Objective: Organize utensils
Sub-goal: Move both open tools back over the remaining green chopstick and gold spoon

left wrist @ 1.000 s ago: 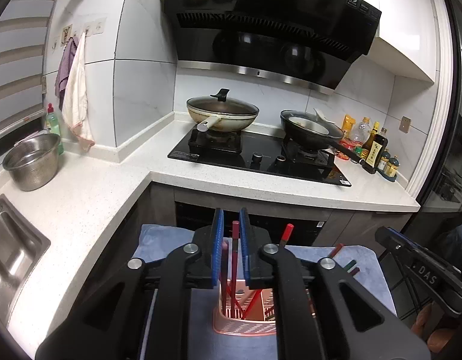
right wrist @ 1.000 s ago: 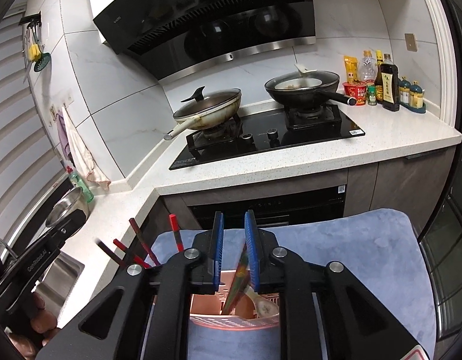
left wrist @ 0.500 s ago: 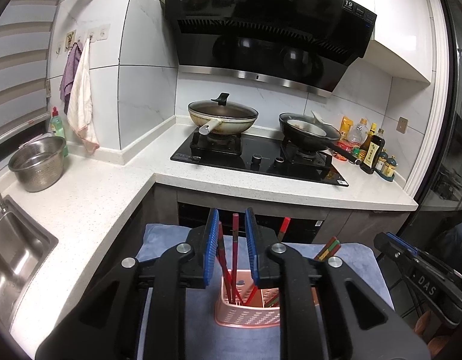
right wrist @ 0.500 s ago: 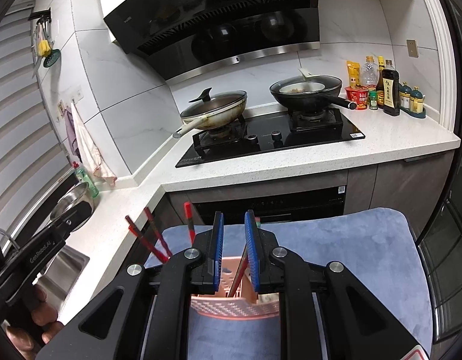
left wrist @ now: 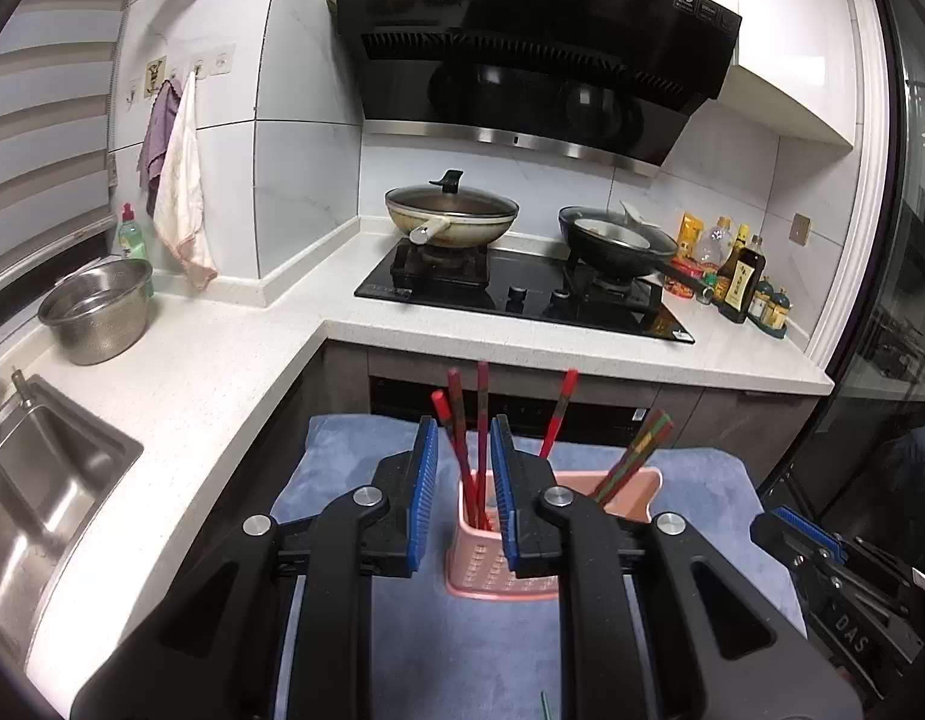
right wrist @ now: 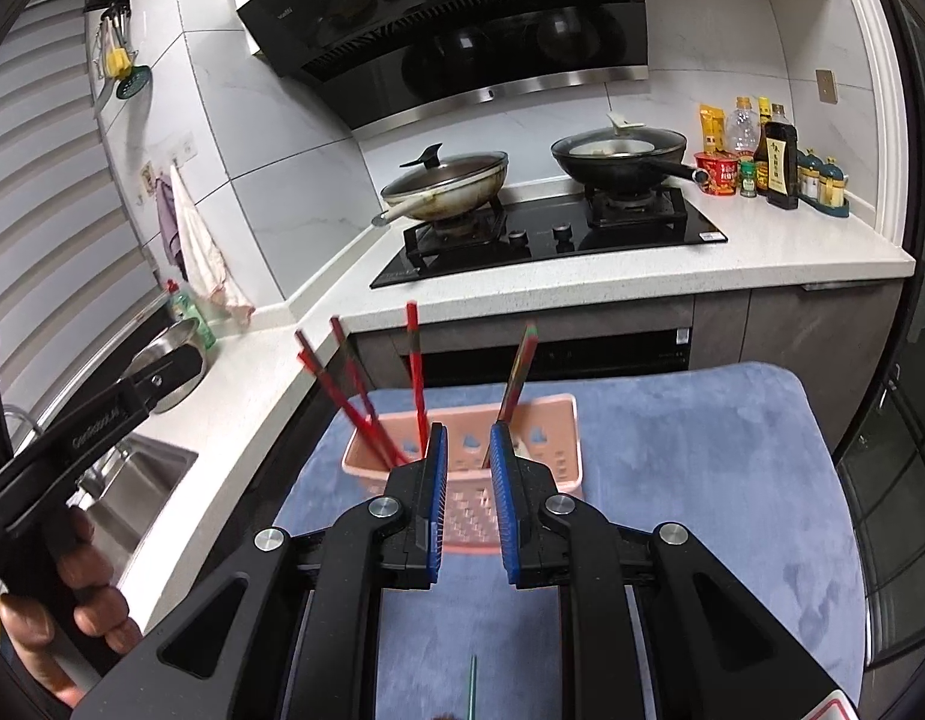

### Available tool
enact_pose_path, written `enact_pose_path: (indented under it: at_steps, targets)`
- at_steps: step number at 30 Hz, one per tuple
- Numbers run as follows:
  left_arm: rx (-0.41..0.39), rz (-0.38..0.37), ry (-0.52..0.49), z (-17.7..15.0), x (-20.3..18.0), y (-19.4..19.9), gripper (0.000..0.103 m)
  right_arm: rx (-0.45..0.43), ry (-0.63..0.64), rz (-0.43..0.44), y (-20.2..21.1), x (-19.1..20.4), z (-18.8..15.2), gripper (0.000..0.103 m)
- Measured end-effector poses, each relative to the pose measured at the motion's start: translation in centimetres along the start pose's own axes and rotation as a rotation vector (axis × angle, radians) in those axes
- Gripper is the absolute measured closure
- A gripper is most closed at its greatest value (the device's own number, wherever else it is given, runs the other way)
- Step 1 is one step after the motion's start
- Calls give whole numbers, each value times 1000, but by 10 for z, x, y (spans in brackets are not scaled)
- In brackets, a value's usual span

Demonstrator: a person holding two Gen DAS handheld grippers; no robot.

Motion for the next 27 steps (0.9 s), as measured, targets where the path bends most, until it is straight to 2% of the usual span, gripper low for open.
enact_pose_path:
  at_steps: [10, 27]
  targets:
    - [65, 24, -24, -50, 7, 22, 85, 73, 15, 4, 26, -2, -61, 86]
    - [270, 49, -8, -180, 28, 47, 85, 284, 88, -37, 49, -5, -205, 86]
Point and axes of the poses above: each gripper's, at about its wrist camera, not at the fingertips, and y roughly against the way its jaws point, x to its left, z to its top, the point moved 2 cm from there along -y, roughly the way its jaws point, and after that the axes turned 4 degrees about -z, right-handed, at the moved point
